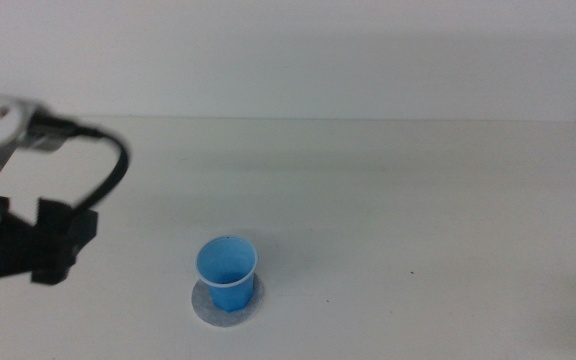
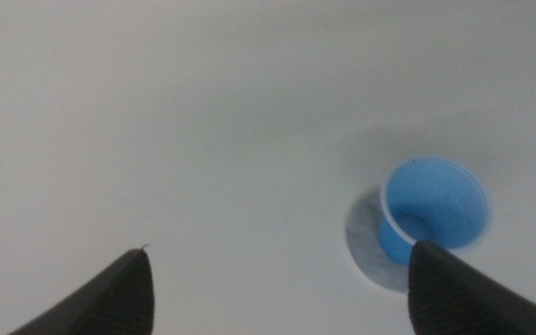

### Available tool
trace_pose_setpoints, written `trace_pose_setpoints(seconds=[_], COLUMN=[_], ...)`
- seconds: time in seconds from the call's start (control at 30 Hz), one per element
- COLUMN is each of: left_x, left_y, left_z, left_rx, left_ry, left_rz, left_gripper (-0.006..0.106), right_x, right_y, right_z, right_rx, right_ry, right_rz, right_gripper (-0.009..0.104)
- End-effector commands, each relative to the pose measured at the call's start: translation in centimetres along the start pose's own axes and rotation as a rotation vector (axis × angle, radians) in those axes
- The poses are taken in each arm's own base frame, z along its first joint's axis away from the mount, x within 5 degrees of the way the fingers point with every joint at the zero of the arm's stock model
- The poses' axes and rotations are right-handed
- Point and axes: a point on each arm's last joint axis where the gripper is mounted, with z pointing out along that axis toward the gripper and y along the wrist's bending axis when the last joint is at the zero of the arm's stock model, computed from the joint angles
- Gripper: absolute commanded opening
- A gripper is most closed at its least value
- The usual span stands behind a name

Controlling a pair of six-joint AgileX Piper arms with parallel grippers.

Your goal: Place an empty cup on a cup mat.

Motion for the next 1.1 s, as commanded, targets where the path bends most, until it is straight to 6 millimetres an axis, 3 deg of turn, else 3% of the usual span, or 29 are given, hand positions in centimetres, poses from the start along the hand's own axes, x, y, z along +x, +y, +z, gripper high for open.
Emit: trace_pose_setpoints(seconds=[0.0,0.17,0.4,0.63,0.9,1.07], left_x=[0.8,2.9,8.9,12.9,14.7,16.0], left_y=[0.2,1.1,2.8,2.7,2.6,2.7], left_z=[-0.3,0.1,0.6,1.0,1.1,1.2], left_rx=[0.001,0.007,-0.065,-0.08,-0.065,-0.126], left_ry=[-0.084,-0.257,-0.545,-0.594,-0.646,-0.55], left_rz=[0.022,-0.033,-0.134,-0.134,-0.17,-0.156], left_gripper=[0.094,0.094,0.094,0.094,0.094,0.094], right_x=[0.0,0.0,0.0,0.0,0.0,0.0], right_y=[0.0,0.0,0.0,0.0,0.0,0.0], right_z=[0.0,0.0,0.0,0.0,0.0,0.0], right_rx=[0.0,0.0,0.0,0.0,0.0,0.0], right_ry=[-0.008,-0.008,-0.008,-0.008,-0.008,-0.008], right_rz=[-0.011,-0.011,-0.011,-0.011,-0.011,-0.011], right_gripper=[0.093,0.093,0.093,0.093,0.093,0.093])
